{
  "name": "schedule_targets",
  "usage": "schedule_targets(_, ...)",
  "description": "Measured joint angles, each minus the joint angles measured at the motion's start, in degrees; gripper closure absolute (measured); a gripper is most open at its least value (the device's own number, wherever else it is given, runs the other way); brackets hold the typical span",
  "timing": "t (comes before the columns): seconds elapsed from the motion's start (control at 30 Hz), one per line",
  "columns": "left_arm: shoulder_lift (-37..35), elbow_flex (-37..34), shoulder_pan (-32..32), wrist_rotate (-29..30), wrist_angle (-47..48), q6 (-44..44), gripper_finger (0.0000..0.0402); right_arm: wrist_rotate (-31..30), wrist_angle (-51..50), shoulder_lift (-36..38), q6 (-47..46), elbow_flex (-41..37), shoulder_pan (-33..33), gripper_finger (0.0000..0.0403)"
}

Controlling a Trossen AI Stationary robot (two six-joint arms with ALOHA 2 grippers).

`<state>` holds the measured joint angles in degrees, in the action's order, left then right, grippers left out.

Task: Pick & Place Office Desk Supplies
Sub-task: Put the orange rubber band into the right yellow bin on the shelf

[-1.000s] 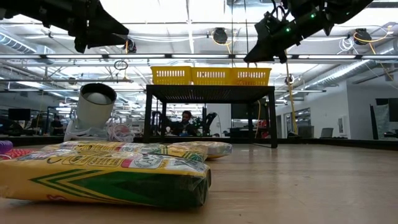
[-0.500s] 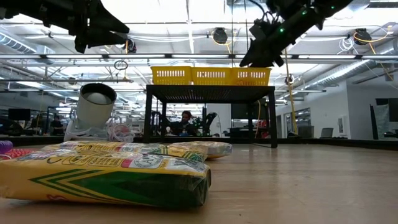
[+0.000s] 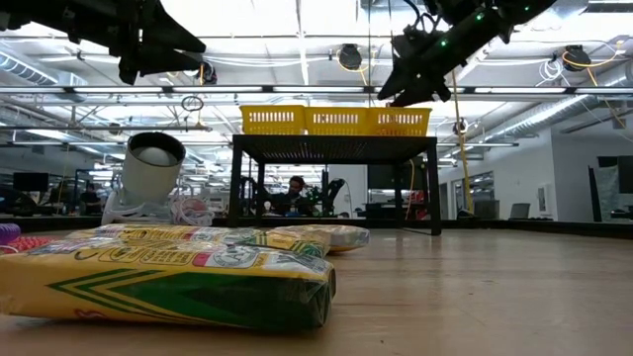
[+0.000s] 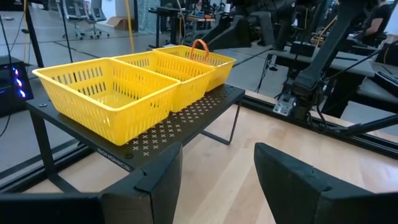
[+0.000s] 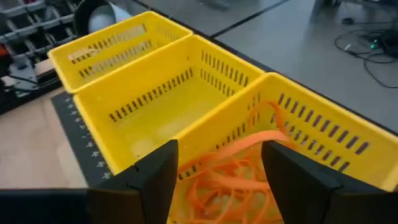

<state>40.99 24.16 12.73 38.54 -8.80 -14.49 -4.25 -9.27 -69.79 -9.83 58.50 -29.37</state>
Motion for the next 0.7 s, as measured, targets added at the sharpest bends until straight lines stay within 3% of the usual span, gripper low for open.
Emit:
schedule_targets(0.1, 0.00, 0.00, -0.02, 0.00, -0.02, 0.01, 0.0195, 5.19, 0.61, -0.01, 0.15, 0.00, 0.22, 0.0190)
schedule_targets(0.23, -0.02, 0.00, -0.01, 0.04, -0.02, 0.03, 0.0195, 0.48, 0.37, 0.03, 0.33, 0.00, 0.19, 0.0198)
schedule_targets(0.43, -0.02, 0.00, -0.02, 0.00, 0.02, -0.61, 0.0195, 4.01, 1.36, 0.01, 2.21, -0.04, 0.31, 0.0206)
schedule_targets(0.57, -0.02, 0.00, 0.00, 0.00, 0.04, -0.67, 0.0195, -3.61, 0.36, 0.01, 2.30, -0.04, 0.18, 0.0211)
schedule_targets(0.7, -0.02, 0.00, 0.04, -0.02, 0.13, -0.92, 0.0194, 8.54, 1.84, 0.01, 1.96, -0.05, 0.53, 0.0217)
